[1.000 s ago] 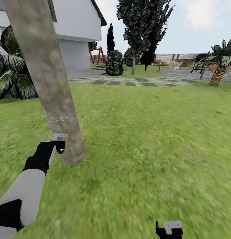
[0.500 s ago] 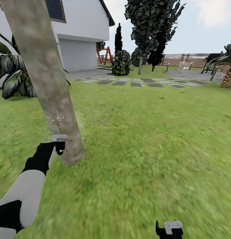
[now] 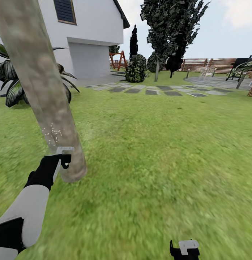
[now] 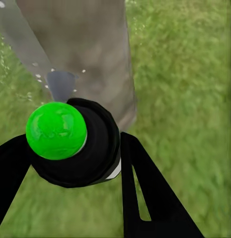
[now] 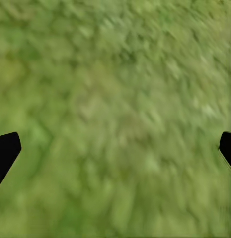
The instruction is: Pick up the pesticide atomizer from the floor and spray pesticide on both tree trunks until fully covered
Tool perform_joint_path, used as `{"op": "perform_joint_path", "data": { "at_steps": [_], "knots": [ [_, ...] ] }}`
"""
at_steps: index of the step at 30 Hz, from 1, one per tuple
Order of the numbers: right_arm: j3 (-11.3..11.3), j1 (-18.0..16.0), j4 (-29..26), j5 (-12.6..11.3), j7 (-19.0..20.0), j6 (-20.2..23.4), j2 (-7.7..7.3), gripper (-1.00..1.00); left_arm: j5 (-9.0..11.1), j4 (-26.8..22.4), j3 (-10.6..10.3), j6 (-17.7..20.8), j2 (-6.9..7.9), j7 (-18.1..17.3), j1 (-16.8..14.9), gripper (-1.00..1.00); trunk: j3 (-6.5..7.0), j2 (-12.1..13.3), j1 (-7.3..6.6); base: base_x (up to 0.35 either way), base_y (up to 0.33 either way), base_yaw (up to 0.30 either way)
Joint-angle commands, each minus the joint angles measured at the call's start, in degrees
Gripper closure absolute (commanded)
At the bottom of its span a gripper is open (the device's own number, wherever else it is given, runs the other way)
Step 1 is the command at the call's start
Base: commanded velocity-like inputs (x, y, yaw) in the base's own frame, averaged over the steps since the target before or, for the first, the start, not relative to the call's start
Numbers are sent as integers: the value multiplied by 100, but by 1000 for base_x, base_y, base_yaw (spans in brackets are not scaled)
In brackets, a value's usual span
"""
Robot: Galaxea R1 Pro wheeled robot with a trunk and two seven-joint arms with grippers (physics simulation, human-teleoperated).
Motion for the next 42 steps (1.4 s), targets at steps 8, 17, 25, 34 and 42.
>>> {"op": "perform_joint_path", "data": {
  "at_steps": [8, 17, 25, 34, 42],
  "knots": [
    [0, -4, 4, 4, 0, 0, 0, -100, 2, 18, -2, 0, 0, -2, 1, 100, 0, 0, 0, 124, -252, 229],
    [0, -5, 3, 4, 0, 0, 0, -100, 24, 581, 6, -53, -33, 6, 1, 100, 0, 0, 0, 116, -254, 112],
    [0, -1, 3, 4, 0, 0, 0, -100, -17, 618, 358, -74, 203, 6, 31, 100, 0, 0, 0, 100, -260, 0],
    [0, -1, 4, 4, 0, 0, 0, -100, -18, 585, 416, -114, 359, 223, 468, 100, 0, 0, 0, 95, -263, 159],
    [0, -4, 4, 4, 0, 0, 0, -100, 11, 504, 419, -159, 235, 267, 478, 100, 0, 0, 0, 247, -117, 277]
  ]
}}
